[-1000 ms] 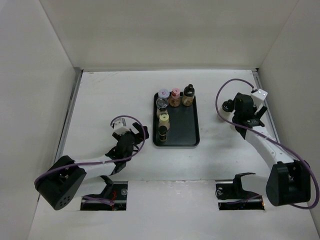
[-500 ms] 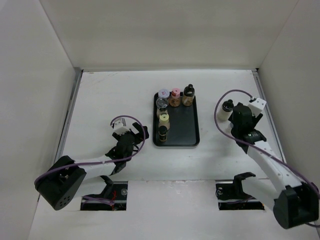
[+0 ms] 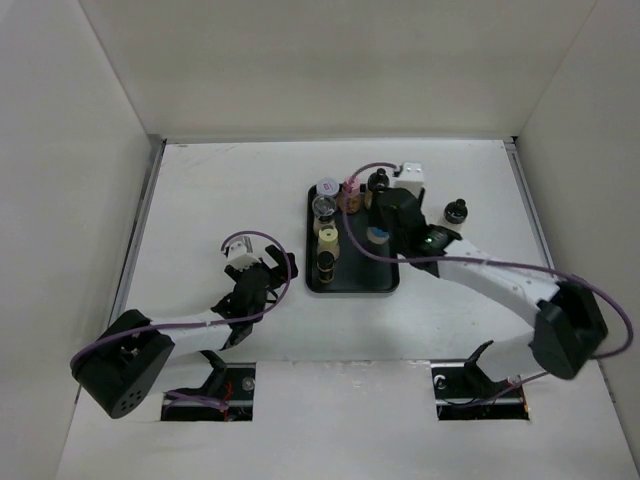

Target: Organize the condiment bottles

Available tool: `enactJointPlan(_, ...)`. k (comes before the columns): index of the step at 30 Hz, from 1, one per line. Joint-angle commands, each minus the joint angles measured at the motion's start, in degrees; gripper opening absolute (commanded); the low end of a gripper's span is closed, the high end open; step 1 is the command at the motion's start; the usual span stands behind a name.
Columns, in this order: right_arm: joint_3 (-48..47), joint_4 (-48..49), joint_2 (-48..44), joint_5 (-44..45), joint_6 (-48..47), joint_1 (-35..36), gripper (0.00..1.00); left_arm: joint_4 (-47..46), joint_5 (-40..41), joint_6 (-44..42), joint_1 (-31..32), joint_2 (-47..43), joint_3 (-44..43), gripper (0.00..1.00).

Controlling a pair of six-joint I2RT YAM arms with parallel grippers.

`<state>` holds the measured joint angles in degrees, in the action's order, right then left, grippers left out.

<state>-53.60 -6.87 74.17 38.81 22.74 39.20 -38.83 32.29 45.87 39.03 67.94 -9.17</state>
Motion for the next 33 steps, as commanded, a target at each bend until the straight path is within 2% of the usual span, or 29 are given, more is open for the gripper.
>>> enactJointPlan(1, -10.4, 12.1, 8.9, -2.5, -4.3, 3.0, 0.47, -2.6, 0.0, 0.5, -0.2, -1.2, -1.1, 1.0)
enactJointPlan(8, -22.1, 13.1, 23.3, -2.4, -9.7, 4.6, 0.48, -2.7, 0.8, 0.5, 1.0, 0.4, -1.7, 1.0)
enactJointPlan(16, -24.9, 14.9, 30.5, -3.4, -9.1, 3.3, 0.5, -3.4, 2.2, 0.4, 0.1, 3.4, -2.1, 1.0)
enactJointPlan(23, -24.5, 15.5, 32.8, -3.7, -8.2, 1.0, 0.53, -4.8, 2.1, 0.2, -1.5, 4.7, -1.9, 1.0)
enactJointPlan(25, -23.7, 15.7, 32.5, -4.2, -7.5, 0.5, 0.57, -5.1, 1.9, 0.2, -1.5, 5.1, -2.0, 1.0)
enactJointPlan(28, -23.0, 15.1, 32.1, -4.6, -7.0, 0.5, 0.8, -5.6, 1.9, 0.1, -1.8, 5.4, -2.0, 1.0)
enactJointPlan(29, -22.8, 14.9, 31.4, -4.6, -7.0, 0.5, 0.84, -5.8, 1.8, 0.0, -2.1, 5.4, -2.0, 1.0)
enactJointPlan(33, -22.7, 12.4, 27.8, -5.5, -6.0, -0.1, 0.93, -5.9, 1.8, 0.0, -2.7, 5.4, -2.0, 1.0)
